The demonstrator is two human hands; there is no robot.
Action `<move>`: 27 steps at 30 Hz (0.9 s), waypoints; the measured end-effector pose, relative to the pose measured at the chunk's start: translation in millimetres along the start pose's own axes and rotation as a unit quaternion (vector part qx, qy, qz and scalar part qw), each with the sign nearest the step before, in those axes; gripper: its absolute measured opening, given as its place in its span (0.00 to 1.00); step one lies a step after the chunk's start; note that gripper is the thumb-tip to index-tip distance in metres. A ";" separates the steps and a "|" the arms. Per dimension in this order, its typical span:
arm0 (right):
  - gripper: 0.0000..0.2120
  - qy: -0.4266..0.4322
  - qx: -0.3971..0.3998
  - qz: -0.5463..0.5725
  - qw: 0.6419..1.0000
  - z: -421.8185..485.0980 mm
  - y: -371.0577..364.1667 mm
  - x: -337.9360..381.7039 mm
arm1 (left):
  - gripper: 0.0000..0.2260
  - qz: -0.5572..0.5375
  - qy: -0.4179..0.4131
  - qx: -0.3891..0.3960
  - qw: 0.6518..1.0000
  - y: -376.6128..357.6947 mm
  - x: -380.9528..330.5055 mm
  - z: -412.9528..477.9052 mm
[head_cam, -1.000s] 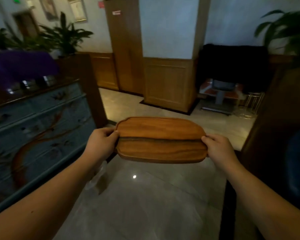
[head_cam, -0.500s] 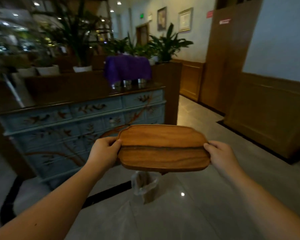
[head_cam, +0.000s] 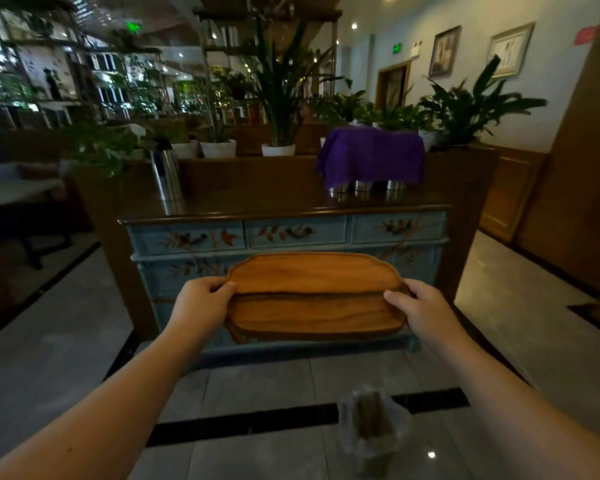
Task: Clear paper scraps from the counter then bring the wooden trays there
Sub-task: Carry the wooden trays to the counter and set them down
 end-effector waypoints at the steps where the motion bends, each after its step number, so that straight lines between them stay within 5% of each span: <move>1: 0.08 -0.005 0.001 0.012 1.000 14.0 -12.5 2.7 | 0.08 -0.002 0.000 0.000 1.000 5.6 0.3 16.8; 12: 0.09 0.002 -0.029 0.016 0.999 165.8 -114.8 32.1 | 0.08 -0.008 -0.020 -0.024 0.999 51.4 -8.0 176.8; 27: 0.08 -0.016 0.036 0.039 0.998 426.6 -180.0 -15.0 | 0.09 0.038 0.022 -0.032 0.999 -1.8 1.1 419.5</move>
Point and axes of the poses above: each hand's wrist, its own z-axis towards the middle knuckle, its own y-axis out of the back of the hand, x = y × z, the point moved 3 cm from there along z, towards the middle knuckle, and after that the axes turned 3 degrees about y, right-handed, at the moved point
